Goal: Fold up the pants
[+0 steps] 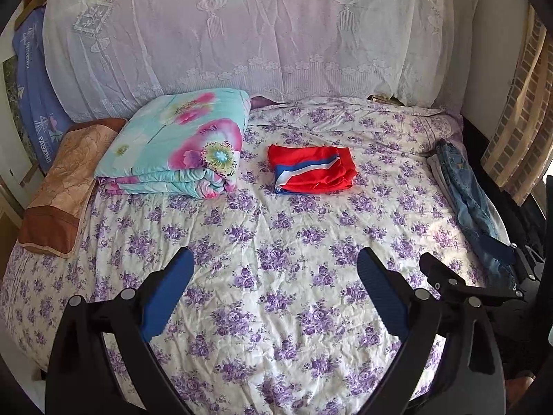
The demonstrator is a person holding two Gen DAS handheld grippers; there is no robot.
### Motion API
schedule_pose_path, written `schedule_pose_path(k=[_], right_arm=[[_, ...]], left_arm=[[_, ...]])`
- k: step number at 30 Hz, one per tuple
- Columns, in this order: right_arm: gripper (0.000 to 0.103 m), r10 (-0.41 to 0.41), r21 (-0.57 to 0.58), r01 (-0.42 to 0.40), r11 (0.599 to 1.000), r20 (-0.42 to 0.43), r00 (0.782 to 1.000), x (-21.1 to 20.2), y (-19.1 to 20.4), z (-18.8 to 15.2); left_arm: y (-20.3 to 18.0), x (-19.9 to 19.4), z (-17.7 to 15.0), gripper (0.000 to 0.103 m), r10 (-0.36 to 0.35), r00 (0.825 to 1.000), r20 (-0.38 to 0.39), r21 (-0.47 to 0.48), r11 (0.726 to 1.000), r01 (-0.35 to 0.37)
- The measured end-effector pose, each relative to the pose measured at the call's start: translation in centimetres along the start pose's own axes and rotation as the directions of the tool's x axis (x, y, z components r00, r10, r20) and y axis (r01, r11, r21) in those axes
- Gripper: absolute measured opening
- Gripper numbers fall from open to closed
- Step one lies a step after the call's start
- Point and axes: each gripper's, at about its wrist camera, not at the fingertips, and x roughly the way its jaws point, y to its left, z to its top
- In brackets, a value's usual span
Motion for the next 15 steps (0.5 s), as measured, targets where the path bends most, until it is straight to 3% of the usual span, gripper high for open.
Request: schedule_pose_path(k=[15], right_arm=[[0.099, -0.002, 0.015, 0.002, 1.0, -0.017, 1.0, 0.9, -0.4, 0.0]], left_arm=[[-0.9, 1.8, 0.8, 0.093, -0.01, 1.0, -0.018, 0.028, 1.0, 0.011]])
